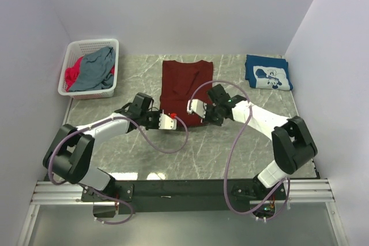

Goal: Fold and stack the t-shirts
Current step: Fold the tshirt

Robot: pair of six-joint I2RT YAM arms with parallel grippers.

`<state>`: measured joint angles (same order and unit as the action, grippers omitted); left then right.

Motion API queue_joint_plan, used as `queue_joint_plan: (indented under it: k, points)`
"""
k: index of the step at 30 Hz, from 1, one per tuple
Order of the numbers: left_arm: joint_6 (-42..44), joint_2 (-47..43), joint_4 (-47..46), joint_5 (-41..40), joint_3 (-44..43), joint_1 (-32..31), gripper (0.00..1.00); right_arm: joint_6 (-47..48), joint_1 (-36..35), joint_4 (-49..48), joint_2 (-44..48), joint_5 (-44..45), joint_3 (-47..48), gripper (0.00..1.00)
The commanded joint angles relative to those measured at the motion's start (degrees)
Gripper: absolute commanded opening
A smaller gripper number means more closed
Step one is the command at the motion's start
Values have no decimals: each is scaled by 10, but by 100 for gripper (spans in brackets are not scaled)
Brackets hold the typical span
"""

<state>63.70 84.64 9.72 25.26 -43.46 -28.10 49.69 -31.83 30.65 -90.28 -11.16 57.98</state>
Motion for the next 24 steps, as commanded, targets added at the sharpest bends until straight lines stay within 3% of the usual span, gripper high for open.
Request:
queue_joint_plan:
  k: [1, 10, 18, 22, 24]
  points:
    - [-16, -39, 62, 27, -39, 8, 1, -21, 19, 48, 43, -18, 52, 0]
    - [25, -96, 201, 14, -43, -28, 1, -43, 15, 103, 123, -25, 14, 0]
    - [-12, -189, 406, 44, -48, -118, 1, -111, -69, 191, 261, -62, -85, 0]
    - [-38, -185, 456, 54, -77, -118, 1, -112, -63, 229, 267, -72, -60, 0]
    - [-34, -167, 443, 49, -110, -88, 1, -80, -33, 246, 246, -83, -23, 0]
